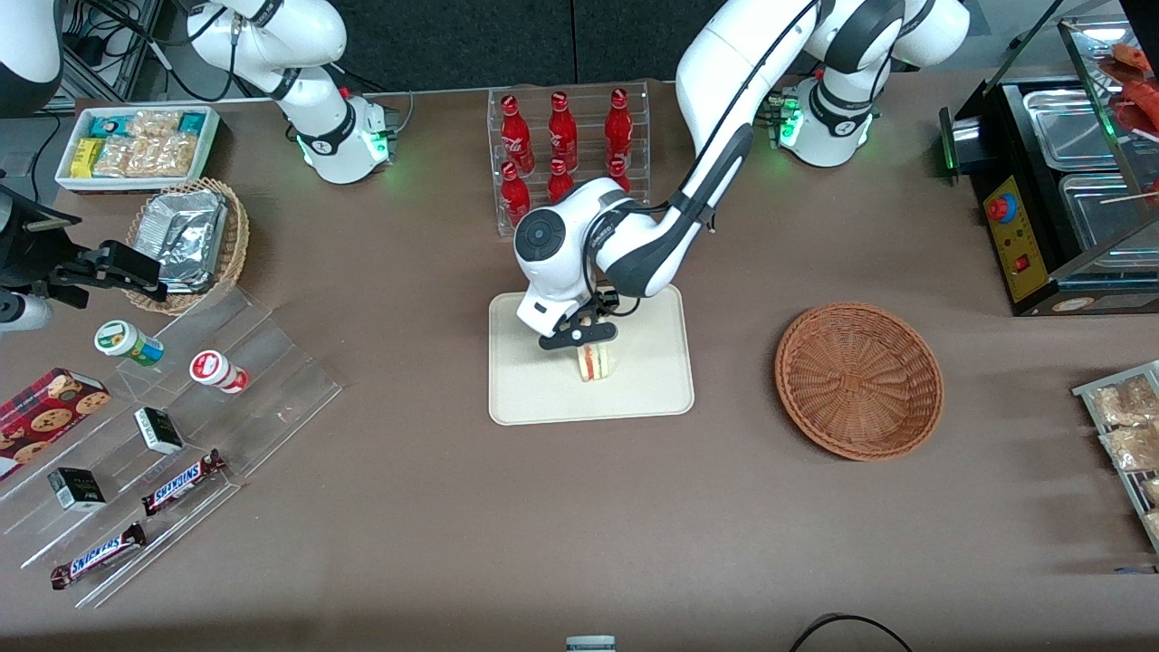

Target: Place sandwich from basket to tray

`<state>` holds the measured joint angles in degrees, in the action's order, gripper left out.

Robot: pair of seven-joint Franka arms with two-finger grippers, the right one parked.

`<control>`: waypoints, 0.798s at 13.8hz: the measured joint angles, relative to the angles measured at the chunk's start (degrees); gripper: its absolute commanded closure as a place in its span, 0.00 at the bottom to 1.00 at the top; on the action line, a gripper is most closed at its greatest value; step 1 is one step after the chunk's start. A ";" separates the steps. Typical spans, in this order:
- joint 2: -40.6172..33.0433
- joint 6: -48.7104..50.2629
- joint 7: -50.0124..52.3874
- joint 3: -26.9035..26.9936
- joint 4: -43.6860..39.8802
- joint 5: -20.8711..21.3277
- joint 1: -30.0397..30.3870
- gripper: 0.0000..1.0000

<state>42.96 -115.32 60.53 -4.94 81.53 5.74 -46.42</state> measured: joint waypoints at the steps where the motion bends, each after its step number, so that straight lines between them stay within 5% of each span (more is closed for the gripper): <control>1: -0.05 0.00 0.02 0.03 -0.18 0.00 0.00 0.00; 6: -5.60 8.06 0.51 1.18 -2.71 -0.48 1.53 0.00; 11: -19.56 22.59 -1.59 1.70 -3.10 -0.70 12.21 0.00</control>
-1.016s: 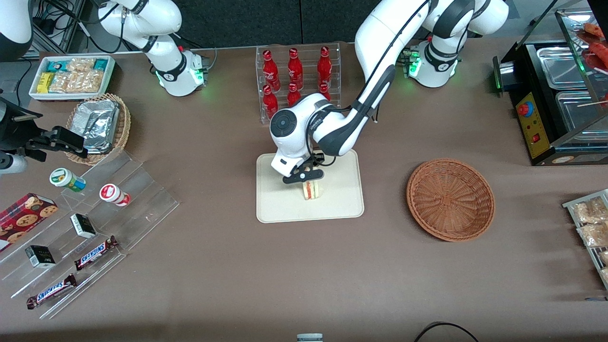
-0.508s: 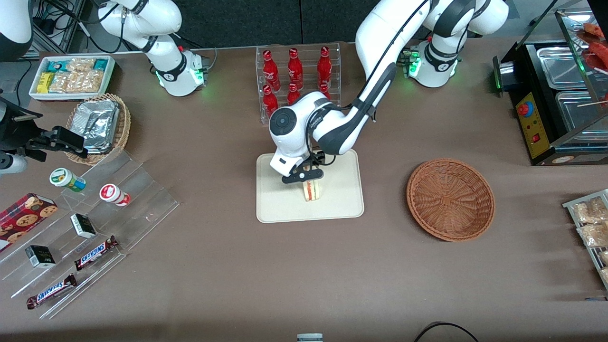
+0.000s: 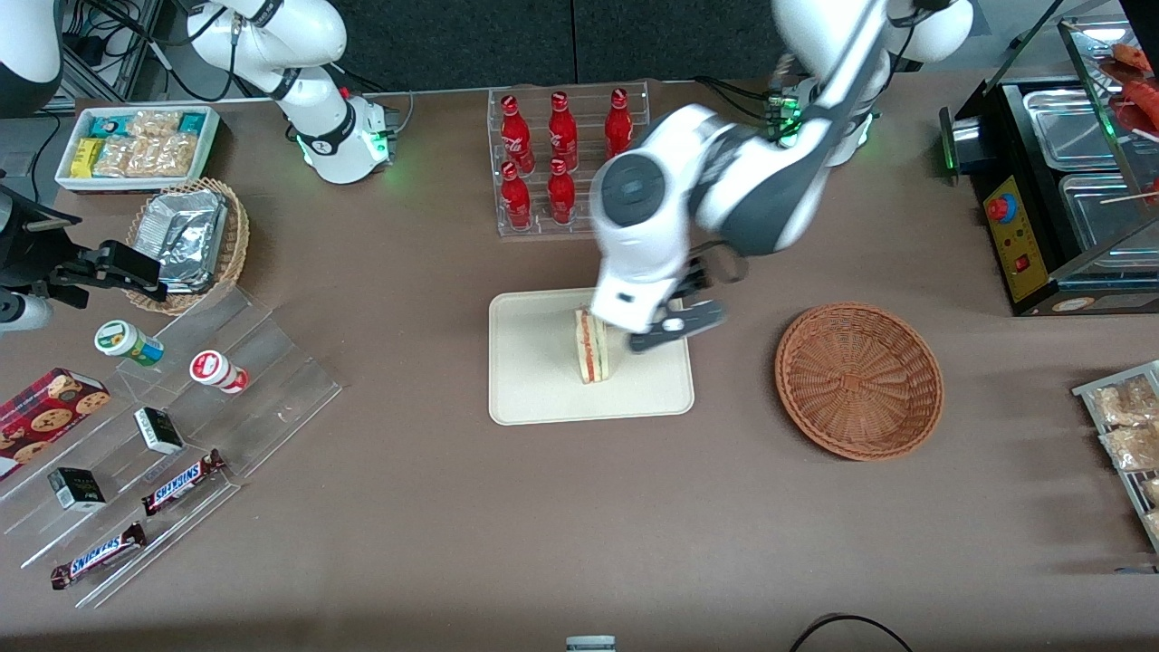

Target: Place sandwich from basket to tray

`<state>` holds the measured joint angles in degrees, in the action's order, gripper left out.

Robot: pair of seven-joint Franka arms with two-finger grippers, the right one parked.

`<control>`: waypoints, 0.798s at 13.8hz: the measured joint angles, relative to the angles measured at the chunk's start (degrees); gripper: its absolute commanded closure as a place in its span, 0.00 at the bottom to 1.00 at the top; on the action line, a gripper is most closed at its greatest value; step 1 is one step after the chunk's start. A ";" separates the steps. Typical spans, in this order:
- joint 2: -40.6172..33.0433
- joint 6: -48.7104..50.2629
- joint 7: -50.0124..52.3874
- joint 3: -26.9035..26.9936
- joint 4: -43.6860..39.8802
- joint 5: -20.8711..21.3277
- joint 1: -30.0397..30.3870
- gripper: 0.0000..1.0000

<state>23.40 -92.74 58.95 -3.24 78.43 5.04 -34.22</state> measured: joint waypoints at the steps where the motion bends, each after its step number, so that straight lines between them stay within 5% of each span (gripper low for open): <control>1: -1.96 2.12 -1.74 0.07 0.08 0.00 2.03 0.00; 11: -14.37 16.17 -34.99 0.30 1.77 -0.57 21.29 0.00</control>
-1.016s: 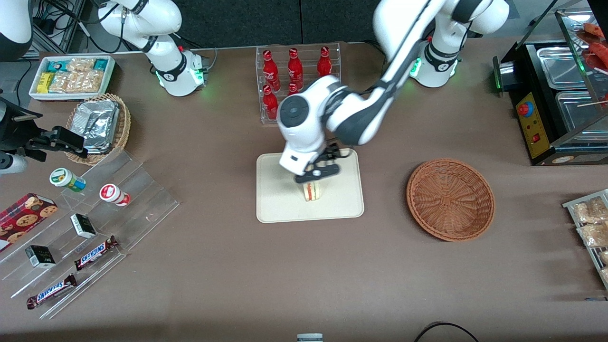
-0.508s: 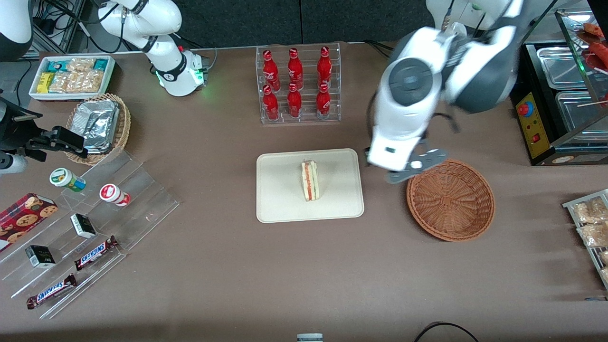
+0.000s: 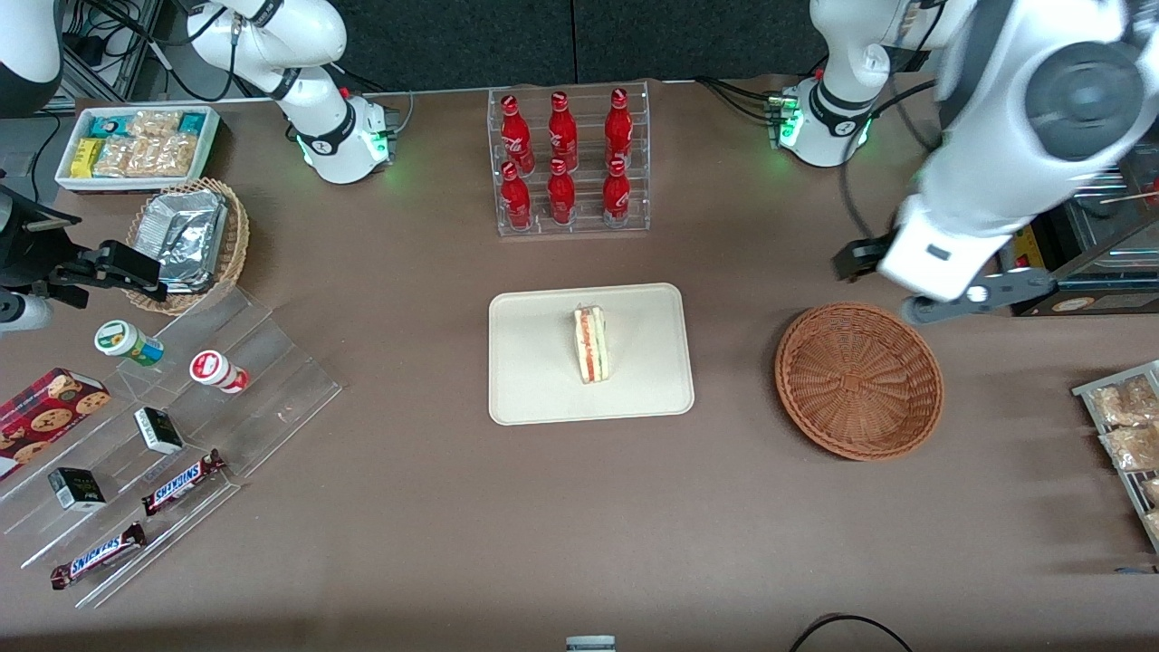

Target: Place sandwich from basket to tray

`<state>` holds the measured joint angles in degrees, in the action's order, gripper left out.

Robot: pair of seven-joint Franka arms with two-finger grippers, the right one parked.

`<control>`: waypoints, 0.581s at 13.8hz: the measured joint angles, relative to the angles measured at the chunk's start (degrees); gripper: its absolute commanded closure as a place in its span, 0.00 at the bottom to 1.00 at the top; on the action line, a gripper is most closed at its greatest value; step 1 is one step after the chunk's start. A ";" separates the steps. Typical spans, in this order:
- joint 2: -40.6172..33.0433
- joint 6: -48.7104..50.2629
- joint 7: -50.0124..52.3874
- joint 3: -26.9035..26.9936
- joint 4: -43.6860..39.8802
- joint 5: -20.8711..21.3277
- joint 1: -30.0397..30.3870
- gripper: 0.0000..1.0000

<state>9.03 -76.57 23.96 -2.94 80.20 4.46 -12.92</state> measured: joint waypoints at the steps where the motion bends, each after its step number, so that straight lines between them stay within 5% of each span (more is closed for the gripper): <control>1: -0.77 0.06 -2.76 0.00 0.94 -0.14 1.43 0.00; 8: -6.53 -0.09 -18.24 0.30 8.05 -2.37 8.65 0.00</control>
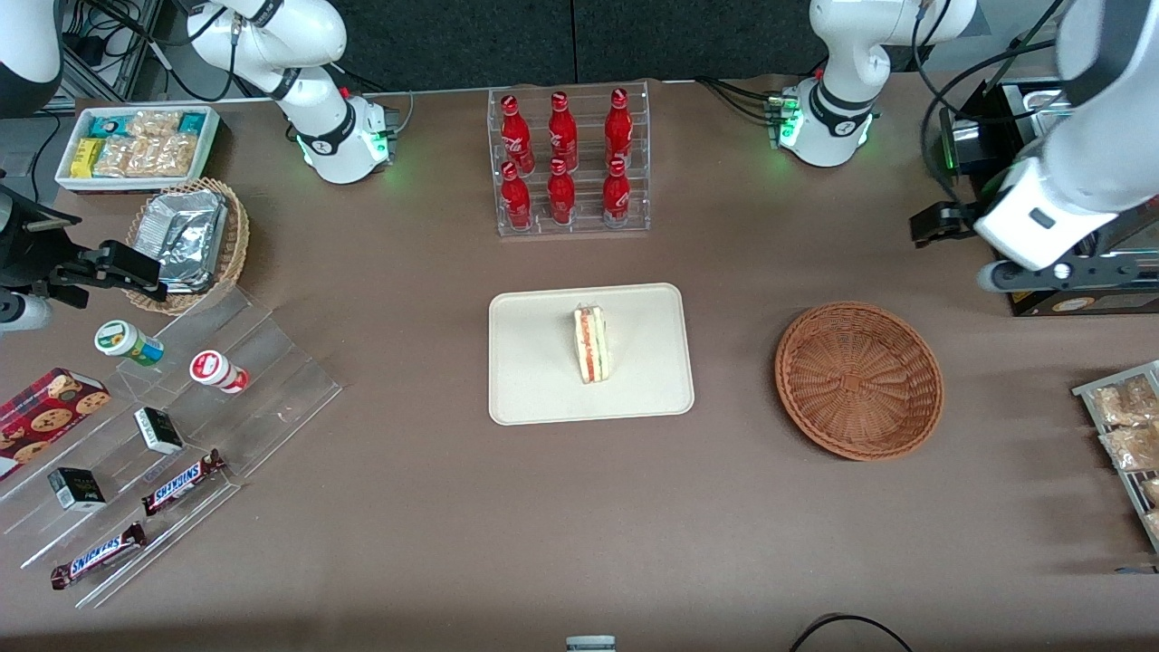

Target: Place sandwich from basket to tray

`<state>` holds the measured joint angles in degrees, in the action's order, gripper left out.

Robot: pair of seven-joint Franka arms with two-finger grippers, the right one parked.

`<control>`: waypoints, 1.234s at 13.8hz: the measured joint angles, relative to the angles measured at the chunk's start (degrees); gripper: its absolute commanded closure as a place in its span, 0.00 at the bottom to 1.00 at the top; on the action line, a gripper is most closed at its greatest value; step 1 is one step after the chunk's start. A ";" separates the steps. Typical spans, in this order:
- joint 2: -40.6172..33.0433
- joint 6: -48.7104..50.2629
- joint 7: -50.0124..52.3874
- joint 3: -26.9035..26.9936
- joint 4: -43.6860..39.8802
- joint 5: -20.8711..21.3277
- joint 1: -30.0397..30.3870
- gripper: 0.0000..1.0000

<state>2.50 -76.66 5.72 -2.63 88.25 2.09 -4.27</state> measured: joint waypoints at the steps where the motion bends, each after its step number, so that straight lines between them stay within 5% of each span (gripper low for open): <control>1: -0.06 -0.01 -1.81 0.12 0.08 -0.22 1.28 0.00; 17: -0.82 0.09 -3.09 2.49 0.60 -0.36 1.66 0.00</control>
<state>1.68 -76.57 2.63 -0.14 88.85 1.73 -2.61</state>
